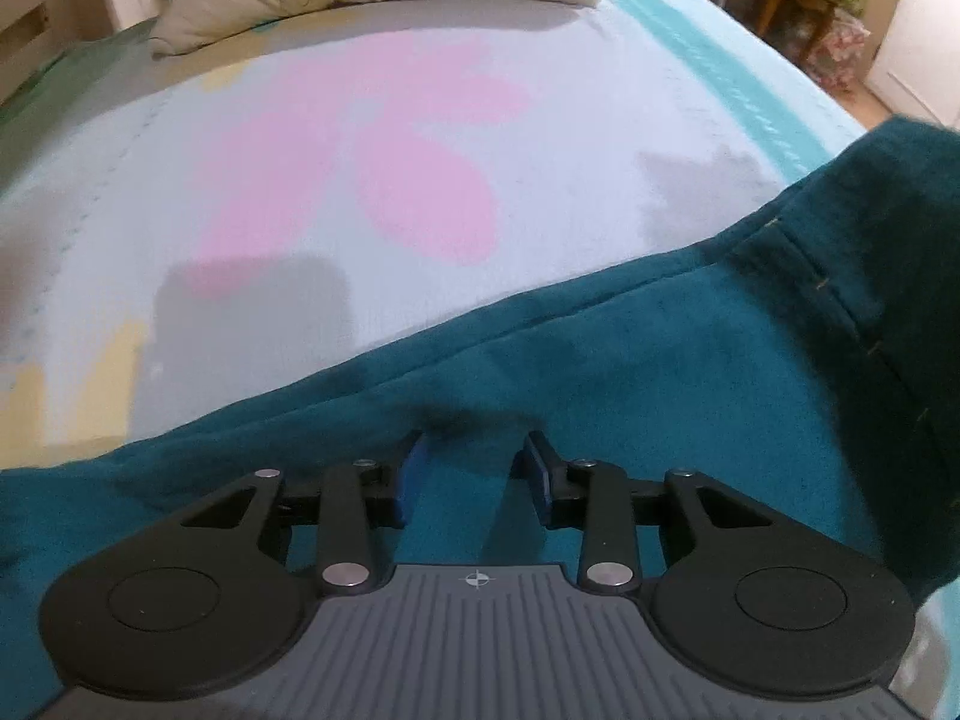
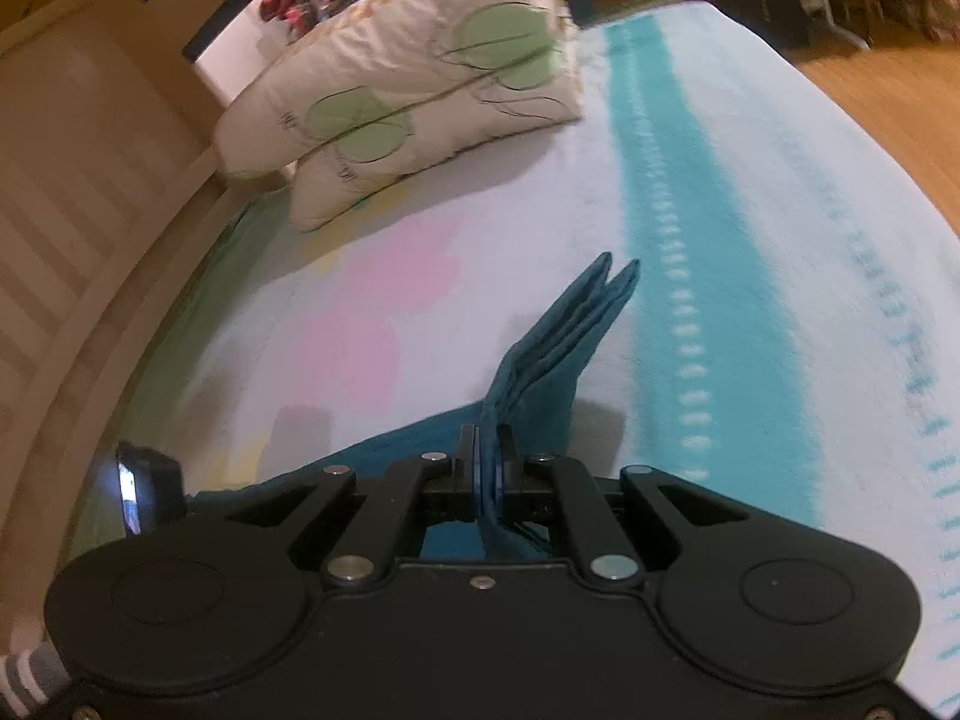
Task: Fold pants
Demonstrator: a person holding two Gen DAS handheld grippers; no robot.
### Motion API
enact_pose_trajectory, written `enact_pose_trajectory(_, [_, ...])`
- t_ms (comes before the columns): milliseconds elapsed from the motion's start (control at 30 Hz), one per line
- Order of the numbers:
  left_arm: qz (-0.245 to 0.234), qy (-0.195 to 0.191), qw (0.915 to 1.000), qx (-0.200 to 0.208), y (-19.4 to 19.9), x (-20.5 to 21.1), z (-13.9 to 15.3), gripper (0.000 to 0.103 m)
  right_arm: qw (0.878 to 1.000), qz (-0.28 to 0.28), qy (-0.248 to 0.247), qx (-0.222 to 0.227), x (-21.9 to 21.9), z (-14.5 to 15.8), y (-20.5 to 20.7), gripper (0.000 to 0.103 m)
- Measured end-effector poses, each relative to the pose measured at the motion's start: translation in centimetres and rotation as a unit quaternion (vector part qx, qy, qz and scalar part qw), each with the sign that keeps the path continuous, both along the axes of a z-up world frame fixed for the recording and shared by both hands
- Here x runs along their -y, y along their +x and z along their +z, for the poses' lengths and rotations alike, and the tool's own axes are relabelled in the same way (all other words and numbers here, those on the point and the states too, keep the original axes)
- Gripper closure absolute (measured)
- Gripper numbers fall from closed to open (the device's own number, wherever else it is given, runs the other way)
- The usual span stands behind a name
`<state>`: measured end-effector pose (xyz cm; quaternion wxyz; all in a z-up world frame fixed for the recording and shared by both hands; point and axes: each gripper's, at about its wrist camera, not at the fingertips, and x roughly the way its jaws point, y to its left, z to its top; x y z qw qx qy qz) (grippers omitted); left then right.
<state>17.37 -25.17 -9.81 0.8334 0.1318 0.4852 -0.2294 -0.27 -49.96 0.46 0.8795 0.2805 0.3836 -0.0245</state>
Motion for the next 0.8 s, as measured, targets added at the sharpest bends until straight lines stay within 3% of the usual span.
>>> enact_pose_trajectory(233, [0.074, -0.054, 0.9958, -0.008, 0.9, -9.3, 4.7, 0.069, 0.999, 0.04, -0.024, 0.004, -7.6, 3.4, 2.7, 0.092])
enact_pose_trajectory(367, [0.126, -0.047, 0.9909, -0.004, 2.8, -14.6, 6.6, 0.069, 0.996, 0.083, -0.015, 0.014, -14.4, 3.4, 5.0, 0.092])
enact_pose_trajectory(467, [0.158, -0.038, 0.9866, 0.018, 2.9, -18.4, 7.3, 0.069, 0.993, 0.114, 0.012, 0.011, -19.8, 1.6, 6.6, 0.092])
enact_pose_trajectory(600, [0.191, -0.033, 0.981, 0.012, 3.6, -21.8, 6.9, 0.069, 0.989, 0.147, 0.026, -0.005, -27.2, -2.8, 8.4, 0.092])
enact_pose_trajectory(733, [0.23, -0.044, 0.9722, -0.012, 4.5, -24.4, 5.3, 0.069, 0.983, 0.178, 0.0, -0.036, -32.7, -7.7, 9.1, 0.091])
enact_pose_trajectory(800, [0.234, -0.055, 0.9703, -0.03, 4.6, -25.0, 4.5, 0.069, 0.98, 0.192, -0.025, -0.048, -34.5, -9.5, 9.1, 0.084])
